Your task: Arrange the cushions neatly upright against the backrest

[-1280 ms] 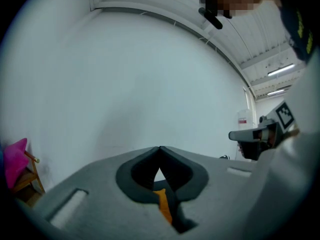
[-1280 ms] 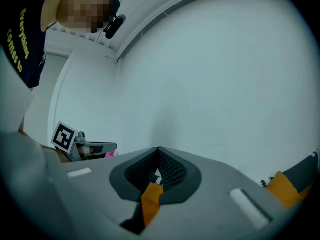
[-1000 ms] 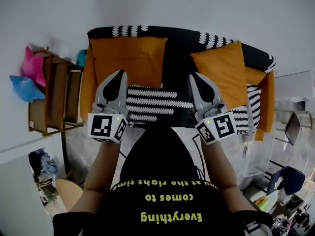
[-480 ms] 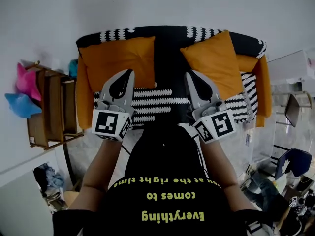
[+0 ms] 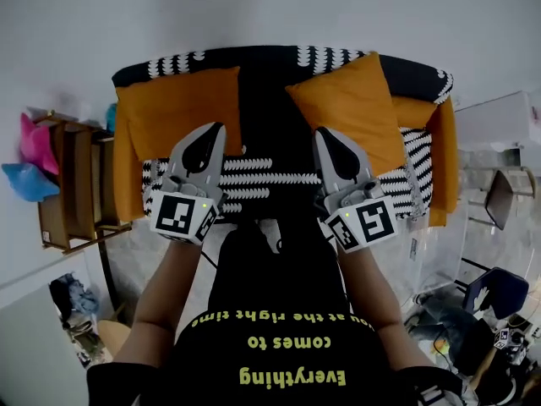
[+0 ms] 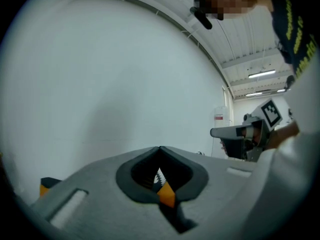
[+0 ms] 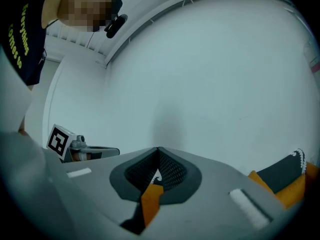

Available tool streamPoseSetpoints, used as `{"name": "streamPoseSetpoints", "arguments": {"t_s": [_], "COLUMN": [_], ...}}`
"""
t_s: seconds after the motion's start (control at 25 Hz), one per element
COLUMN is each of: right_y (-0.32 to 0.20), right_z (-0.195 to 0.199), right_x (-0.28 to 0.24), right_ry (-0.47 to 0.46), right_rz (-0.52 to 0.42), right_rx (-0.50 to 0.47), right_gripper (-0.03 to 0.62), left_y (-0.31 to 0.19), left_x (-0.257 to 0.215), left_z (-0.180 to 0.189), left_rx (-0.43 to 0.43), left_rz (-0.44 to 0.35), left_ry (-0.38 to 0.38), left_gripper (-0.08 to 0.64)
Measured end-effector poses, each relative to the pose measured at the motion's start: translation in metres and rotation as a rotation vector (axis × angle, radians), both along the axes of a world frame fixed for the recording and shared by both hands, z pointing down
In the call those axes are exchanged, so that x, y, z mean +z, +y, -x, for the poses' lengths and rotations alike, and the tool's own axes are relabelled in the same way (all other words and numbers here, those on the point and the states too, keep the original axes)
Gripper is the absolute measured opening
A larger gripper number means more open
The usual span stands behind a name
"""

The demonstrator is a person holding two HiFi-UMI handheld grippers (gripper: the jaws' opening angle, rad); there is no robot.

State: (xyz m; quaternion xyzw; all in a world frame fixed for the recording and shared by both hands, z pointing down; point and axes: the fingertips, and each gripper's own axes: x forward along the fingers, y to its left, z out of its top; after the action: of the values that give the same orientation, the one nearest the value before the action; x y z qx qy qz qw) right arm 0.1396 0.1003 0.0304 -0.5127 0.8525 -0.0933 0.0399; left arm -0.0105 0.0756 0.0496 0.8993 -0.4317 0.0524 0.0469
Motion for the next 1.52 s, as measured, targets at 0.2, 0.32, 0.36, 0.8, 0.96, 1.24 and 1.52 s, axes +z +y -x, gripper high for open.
{"name": "streamPoseSetpoints", "arguments": {"t_s": [0.2, 0.32, 0.36, 0.8, 0.96, 1.24, 1.52], "right_y": [-0.014, -0.025, -0.028, -0.039, -0.027, 0.006, 0.049], "right_z": [-0.083, -0.126, -0.139, -0.220, -0.251, -0.332, -0.389], "right_x": [0.043, 0.070, 0.079, 0.182, 0.235, 0.355, 0.482], "right_ry": [0.063, 0.061, 0.058, 0.042, 0.016, -0.031, -0.214], "right_rz": [0.080, 0.126, 0.140, 0.264, 0.315, 0.472, 0.708], "right_rx": [-0.001, 0.032, 0.051, 0.235, 0.336, 0.528, 0.717], "right_gripper": [0.011, 0.011, 0.011, 0.014, 0.023, 0.078, 0.179], "left_y": [0.000, -0.005, -0.008, -0.069, -0.084, -0.114, -0.137], "left_x": [0.014, 0.034, 0.042, 0.138, 0.185, 0.274, 0.344], "left_z": [-0.103, -0.145, -0.154, -0.206, -0.229, -0.271, -0.306], "left_rx": [0.116, 0.130, 0.132, 0.119, 0.143, 0.185, 0.233], "left_rz": [-0.037, -0.013, -0.001, 0.071, 0.080, 0.132, 0.152], "left_ry": [0.043, 0.040, 0.030, -0.034, -0.037, -0.107, -0.255], "left_gripper": [0.000, 0.000, 0.000, 0.000, 0.000, 0.045, 0.164]}}
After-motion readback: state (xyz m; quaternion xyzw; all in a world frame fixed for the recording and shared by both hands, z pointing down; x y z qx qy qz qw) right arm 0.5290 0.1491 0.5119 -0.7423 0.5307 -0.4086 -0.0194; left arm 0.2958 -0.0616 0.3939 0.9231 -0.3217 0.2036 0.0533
